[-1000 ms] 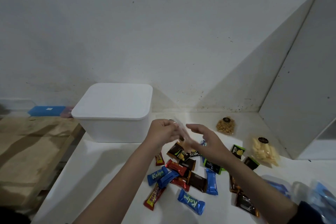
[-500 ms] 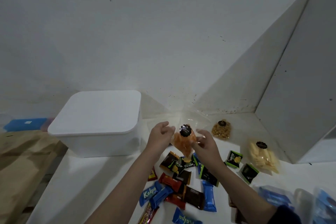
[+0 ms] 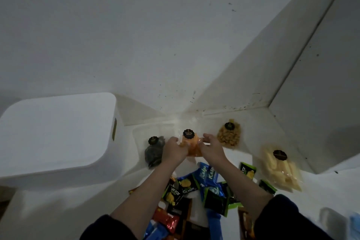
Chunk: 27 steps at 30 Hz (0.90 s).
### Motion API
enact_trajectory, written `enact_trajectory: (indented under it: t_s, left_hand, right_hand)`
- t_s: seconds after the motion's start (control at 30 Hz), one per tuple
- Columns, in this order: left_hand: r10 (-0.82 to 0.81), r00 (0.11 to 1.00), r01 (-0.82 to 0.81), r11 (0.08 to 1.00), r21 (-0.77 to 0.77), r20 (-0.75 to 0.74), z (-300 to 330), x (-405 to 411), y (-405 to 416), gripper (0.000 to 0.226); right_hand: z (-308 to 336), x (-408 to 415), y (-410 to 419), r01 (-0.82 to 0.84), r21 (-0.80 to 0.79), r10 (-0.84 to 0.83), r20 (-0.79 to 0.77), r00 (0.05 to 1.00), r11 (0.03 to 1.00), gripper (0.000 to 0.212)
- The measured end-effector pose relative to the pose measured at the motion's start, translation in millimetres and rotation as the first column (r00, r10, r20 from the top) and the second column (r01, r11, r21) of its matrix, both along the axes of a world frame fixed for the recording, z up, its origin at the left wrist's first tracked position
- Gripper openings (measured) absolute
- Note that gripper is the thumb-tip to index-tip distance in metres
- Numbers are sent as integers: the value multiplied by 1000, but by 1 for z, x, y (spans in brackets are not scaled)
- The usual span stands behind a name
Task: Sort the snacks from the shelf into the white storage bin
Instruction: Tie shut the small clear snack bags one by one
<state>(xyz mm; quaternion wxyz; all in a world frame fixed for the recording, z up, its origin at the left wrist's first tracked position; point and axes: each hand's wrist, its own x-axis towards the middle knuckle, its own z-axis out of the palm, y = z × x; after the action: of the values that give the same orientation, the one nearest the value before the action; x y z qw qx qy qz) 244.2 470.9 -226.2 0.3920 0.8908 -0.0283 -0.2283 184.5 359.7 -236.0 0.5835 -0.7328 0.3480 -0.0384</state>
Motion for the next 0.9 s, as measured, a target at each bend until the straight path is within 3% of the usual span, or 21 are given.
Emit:
enact_trajectory:
  t_s: [0.07, 0.17, 0.23, 0.27, 0.33, 0.43, 0.5, 0.57, 0.7, 0.9]
  left_hand:
    - [-17, 1000, 17, 997, 79, 6, -13, 5, -10, 49]
    - [-9, 1000, 12, 984, 178, -22, -30, 8, -22, 42]
    - [73, 997, -73, 967, 245, 8, -32, 8, -31, 40]
    - [99, 994, -111, 955, 275, 55, -31, 8, -37, 39]
    - [77, 976, -134, 950, 283, 202, -30, 6, -48, 43]
    - [7, 923, -56, 992, 116, 384, -32, 7, -68, 43]
    - [-81, 939, 92, 996, -17, 333, -38, 11, -87, 43]
    - [-185, 963, 209, 972, -107, 196, -42, 16, -109, 50]
    - [-327, 940, 313, 940, -136, -96, -47, 24, -143, 58]
    - [-330, 931, 298, 934, -196, -157, -40, 18, -158, 47]
  right_hand:
    - [-13, 10, -9, -58, -24, 56, -65, 996, 998, 44]
    - [-30, 14, -20, -182, -147, 170, -93, 981, 972, 6]
    - [-33, 10, -27, -250, -221, 241, -68, 968, 943, 7]
    - [-34, 7, -32, -260, -263, 253, -61, 965, 929, 22]
    - [-33, 4, -48, -169, -408, 176, -20, 984, 897, 41]
    - [-35, 1, -74, 104, -514, -64, 95, 993, 852, 32]
    - [-39, 4, -93, 215, -474, -196, 89, 977, 854, 41]
    - [-42, 9, -111, 259, -395, -293, -27, 956, 881, 52]
    - [-49, 24, -135, 347, -216, -389, -198, 899, 913, 65]
    - [-52, 26, -138, 443, -57, -447, -111, 888, 894, 59]
